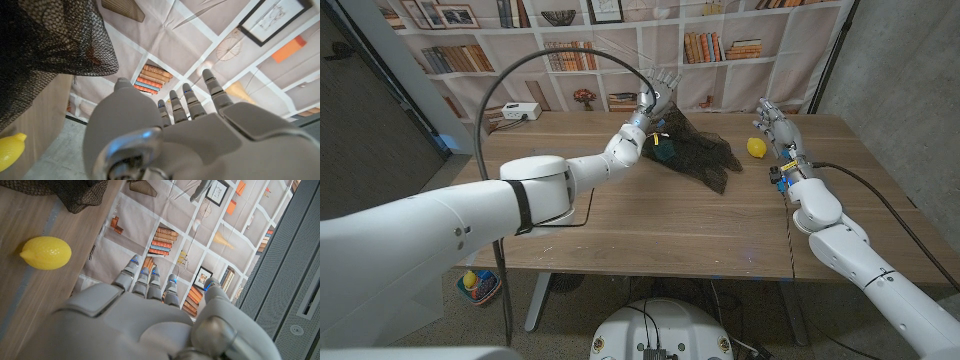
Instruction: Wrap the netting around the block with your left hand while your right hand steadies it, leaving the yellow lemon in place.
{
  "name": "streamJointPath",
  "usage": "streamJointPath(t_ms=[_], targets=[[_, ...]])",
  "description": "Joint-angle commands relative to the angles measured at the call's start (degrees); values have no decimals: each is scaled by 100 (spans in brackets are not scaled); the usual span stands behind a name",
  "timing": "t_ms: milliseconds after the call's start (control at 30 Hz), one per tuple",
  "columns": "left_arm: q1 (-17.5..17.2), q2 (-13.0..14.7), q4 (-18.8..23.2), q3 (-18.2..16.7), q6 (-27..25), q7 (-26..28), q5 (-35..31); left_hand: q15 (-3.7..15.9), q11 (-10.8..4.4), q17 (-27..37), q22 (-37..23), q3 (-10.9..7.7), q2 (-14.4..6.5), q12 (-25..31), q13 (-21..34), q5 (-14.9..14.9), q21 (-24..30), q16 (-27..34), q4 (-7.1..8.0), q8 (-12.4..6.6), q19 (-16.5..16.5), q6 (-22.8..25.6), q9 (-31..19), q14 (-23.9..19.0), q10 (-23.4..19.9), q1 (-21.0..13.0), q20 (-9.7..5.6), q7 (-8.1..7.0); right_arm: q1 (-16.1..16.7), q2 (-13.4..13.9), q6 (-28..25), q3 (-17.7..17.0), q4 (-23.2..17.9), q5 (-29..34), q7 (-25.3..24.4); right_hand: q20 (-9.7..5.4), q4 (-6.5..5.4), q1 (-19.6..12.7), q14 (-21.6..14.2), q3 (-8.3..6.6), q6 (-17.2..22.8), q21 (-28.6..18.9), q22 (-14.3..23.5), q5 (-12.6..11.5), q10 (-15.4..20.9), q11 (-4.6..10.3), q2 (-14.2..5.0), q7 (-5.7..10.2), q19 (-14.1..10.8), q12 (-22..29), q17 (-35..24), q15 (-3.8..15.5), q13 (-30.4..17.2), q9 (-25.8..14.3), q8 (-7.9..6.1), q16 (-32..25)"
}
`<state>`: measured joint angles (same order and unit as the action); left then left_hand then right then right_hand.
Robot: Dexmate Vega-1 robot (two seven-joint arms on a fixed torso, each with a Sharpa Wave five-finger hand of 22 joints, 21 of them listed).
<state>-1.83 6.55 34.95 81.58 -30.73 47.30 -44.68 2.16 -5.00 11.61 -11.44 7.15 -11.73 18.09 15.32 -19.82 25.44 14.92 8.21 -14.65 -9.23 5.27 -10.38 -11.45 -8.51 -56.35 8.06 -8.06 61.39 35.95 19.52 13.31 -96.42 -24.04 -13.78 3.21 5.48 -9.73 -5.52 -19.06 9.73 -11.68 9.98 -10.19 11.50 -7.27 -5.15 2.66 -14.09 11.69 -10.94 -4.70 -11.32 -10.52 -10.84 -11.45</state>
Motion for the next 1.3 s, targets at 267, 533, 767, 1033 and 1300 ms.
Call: streamJointPath(t_ms=[267, 533, 767, 1033, 1300], targets=[[-1323, 1672, 4329, -1858, -28, 55, 34, -88, 179, 55, -47, -492, -32, 36, -91, 235, 85, 75, 141, 42, -125, 223, -18, -241, -292, 173, 70, 75, -258, -32, -159, 164, 96, 23, 99, 31, 44, -43, -19, -20, 55, -5, 29, -19, 34, 0, 21, -38, -52, -2, 0, -21, -8, -16, -31, 22], [-2235, 2214, 5729, -3051, 760, -871, 1131, -291, 276, 60, -63, -580, 28, -24, -146, 375, 60, 47, 230, 132, -17, 225, -20, -252, -290, 543, 199, 80, -452, -67, -267, 278, 265, -79, 241, 29, 43, -39, -5, -20, 64, -3, 29, -19, 28, 5, 18, -45, -46, -4, -4, -24, -9, -16, -32, 25], [-2891, 2420, 6493, -3883, 966, -1557, 1958, -447, 416, 62, -77, -652, 49, -109, -197, 517, -33, -14, 220, 243, 256, 171, -17, -191, -227, 938, 297, 123, -577, -85, -321, 353, 388, -181, 362, 27, 40, -33, -5, -21, 56, -3, 29, -19, 13, 1, 13, -35, -47, -10, -7, -15, -9, -17, -28, 23], [-3477, 2686, 6963, -4792, 1439, -2589, 3461, -613, 567, 69, -90, -724, 41, -188, -231, 628, -96, -77, 222, 321, 445, 103, -17, -97, -145, 1274, 373, 180, -709, -66, -369, 455, 487, -107, 398, -16, 28, -6, 2, -7, 72, -13, 29, -14, -10, 6, 23, -33, -75, -19, -16, -1, -10, -17, -33, 20], [-3881, 2895, 6975, -5427, 1947, -3365, 4863, -874, 766, 99, -119, -812, 42, -314, -259, 823, -213, -181, 256, 399, 788, -91, -26, 135, 31, 1937, 412, 242, -787, -37, -418, 510, 497, -9, 357, -20, 10, 39, -8, 22, 110, -13, 29, -9, -27, 8, 49, -18, -78, -24, -26, 5, -10, -17, -44, 9]])
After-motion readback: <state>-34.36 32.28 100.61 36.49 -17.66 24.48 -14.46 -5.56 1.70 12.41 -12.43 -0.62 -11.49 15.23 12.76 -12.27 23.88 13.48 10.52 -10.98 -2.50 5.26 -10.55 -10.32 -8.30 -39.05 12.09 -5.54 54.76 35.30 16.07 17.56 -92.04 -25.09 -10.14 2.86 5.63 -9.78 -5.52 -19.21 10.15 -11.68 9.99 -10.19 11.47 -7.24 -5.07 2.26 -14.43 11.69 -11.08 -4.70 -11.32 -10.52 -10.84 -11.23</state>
